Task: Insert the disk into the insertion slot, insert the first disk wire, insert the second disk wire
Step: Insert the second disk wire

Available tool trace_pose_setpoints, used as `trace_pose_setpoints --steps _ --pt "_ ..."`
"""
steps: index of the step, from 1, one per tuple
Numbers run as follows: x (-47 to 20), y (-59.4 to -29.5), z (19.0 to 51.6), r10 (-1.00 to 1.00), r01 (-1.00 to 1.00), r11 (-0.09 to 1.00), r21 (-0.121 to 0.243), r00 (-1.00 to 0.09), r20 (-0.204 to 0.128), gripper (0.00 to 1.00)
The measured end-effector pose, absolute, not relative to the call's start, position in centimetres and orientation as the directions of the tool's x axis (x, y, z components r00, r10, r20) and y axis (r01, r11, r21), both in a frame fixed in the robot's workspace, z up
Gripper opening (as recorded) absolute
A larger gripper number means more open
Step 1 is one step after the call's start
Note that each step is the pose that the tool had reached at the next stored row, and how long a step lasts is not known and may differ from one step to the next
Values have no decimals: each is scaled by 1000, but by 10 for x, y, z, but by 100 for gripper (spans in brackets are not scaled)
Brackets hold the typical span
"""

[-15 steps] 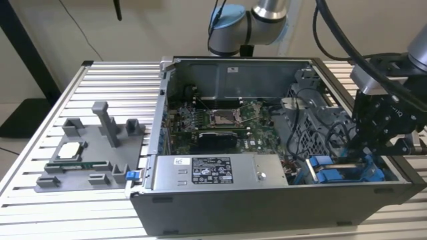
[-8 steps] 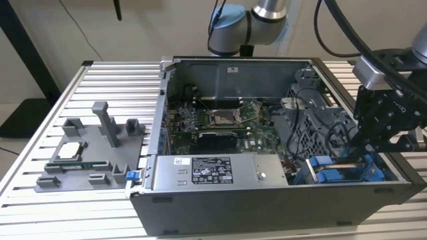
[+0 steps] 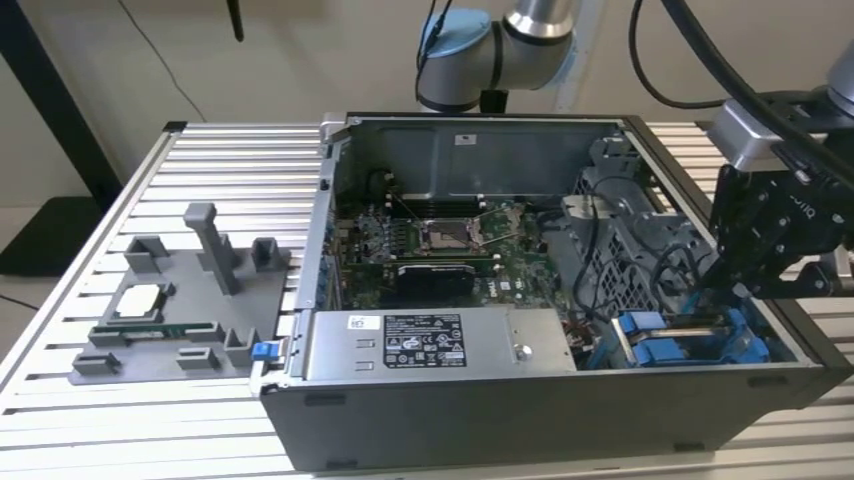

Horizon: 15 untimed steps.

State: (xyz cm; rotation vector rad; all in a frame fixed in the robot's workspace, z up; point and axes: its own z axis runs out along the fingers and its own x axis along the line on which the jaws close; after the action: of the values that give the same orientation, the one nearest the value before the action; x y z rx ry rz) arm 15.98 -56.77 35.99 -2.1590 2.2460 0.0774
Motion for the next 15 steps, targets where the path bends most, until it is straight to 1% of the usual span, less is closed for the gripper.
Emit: trace_pose_setpoints --steps 10,15 --pt "160 -553 371 -998 -999 46 -5 -45 -54 100" --pt "163 -551 374 -997 -999 46 -7 -46 -54 100"
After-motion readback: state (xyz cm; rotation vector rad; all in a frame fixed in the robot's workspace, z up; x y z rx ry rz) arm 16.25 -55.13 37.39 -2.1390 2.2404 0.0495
